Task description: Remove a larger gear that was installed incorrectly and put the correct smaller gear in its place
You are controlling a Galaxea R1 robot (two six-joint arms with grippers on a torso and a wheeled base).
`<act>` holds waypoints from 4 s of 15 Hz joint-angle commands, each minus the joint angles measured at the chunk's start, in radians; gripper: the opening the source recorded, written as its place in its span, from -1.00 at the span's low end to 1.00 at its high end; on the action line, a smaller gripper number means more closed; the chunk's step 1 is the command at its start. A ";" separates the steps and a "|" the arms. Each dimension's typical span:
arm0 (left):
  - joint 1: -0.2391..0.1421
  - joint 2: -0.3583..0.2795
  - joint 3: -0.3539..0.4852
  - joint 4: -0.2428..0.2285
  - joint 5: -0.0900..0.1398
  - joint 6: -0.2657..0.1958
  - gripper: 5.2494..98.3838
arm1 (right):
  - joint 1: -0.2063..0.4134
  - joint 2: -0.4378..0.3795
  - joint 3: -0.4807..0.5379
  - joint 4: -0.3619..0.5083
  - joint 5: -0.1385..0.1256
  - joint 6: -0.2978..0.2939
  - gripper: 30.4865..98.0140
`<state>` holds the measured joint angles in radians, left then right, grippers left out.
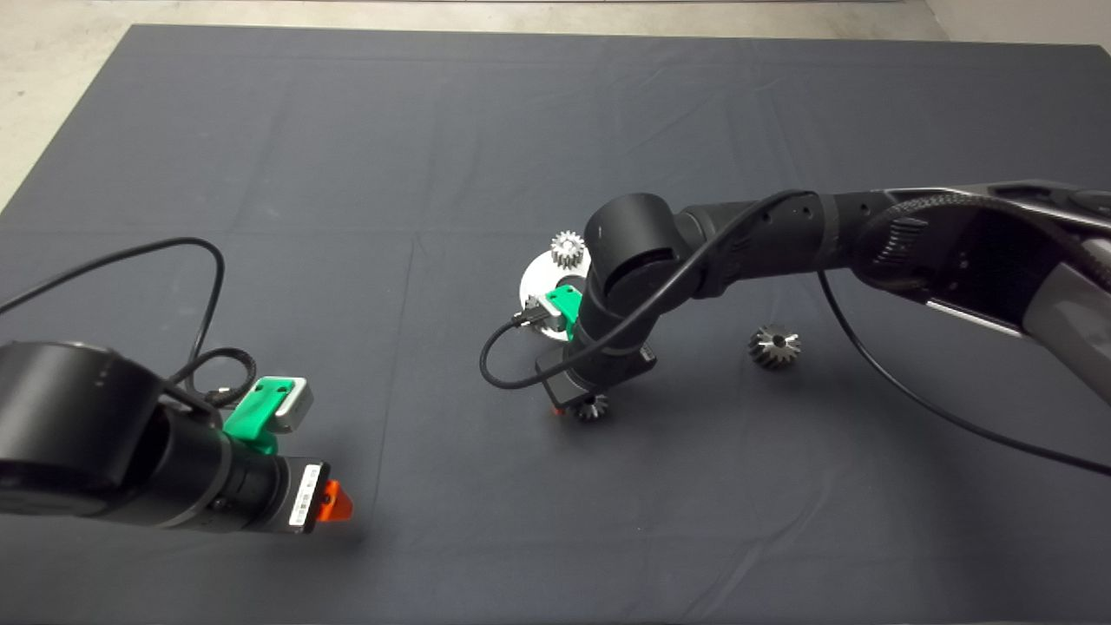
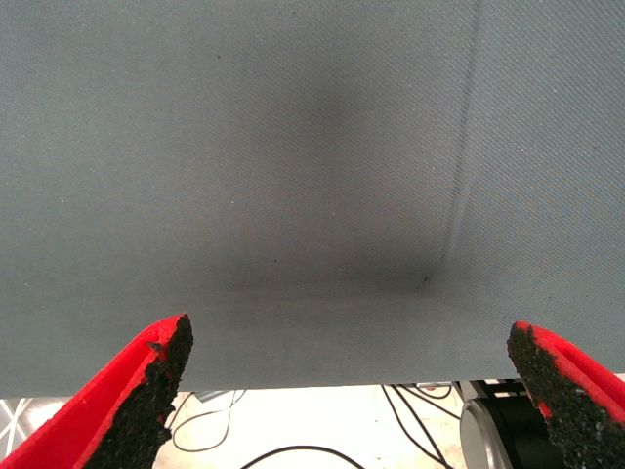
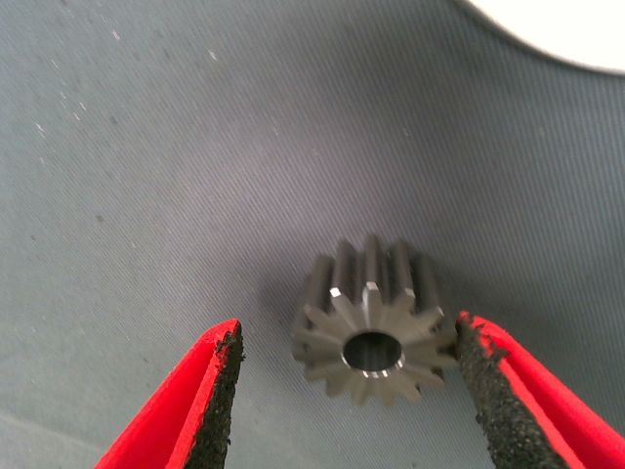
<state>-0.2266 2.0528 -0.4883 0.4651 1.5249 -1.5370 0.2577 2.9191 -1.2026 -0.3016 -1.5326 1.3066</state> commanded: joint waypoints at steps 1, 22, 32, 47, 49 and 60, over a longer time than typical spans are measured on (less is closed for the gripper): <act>0.000 -0.004 0.005 0.011 0.038 -0.006 0.69 | 0.012 -0.017 0.012 0.035 -0.103 0.008 -0.21; 0.013 -0.007 0.012 0.041 0.040 -0.008 0.69 | 0.011 0.047 -0.080 0.033 -0.112 -0.027 -0.21; 0.049 -0.004 0.008 0.052 0.038 -0.018 0.69 | 0.011 0.008 0.019 0.078 -0.112 -0.013 -0.21; 0.093 -0.004 -0.001 0.096 0.038 -0.018 0.69 | 0.011 0.020 -0.022 0.076 -0.113 -0.026 -0.21; 0.093 -0.006 0.004 0.106 0.038 -0.018 0.69 | 0.011 0.029 -0.026 0.076 -0.113 -0.027 -0.21; 0.116 -0.008 0.002 0.111 0.037 -0.018 0.69 | -0.021 0.021 -0.030 0.075 -0.113 -0.031 -0.29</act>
<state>-0.1194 2.0521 -0.4887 0.5655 1.5249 -1.5509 0.2321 2.9366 -1.2311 -0.2606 -1.5385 1.2815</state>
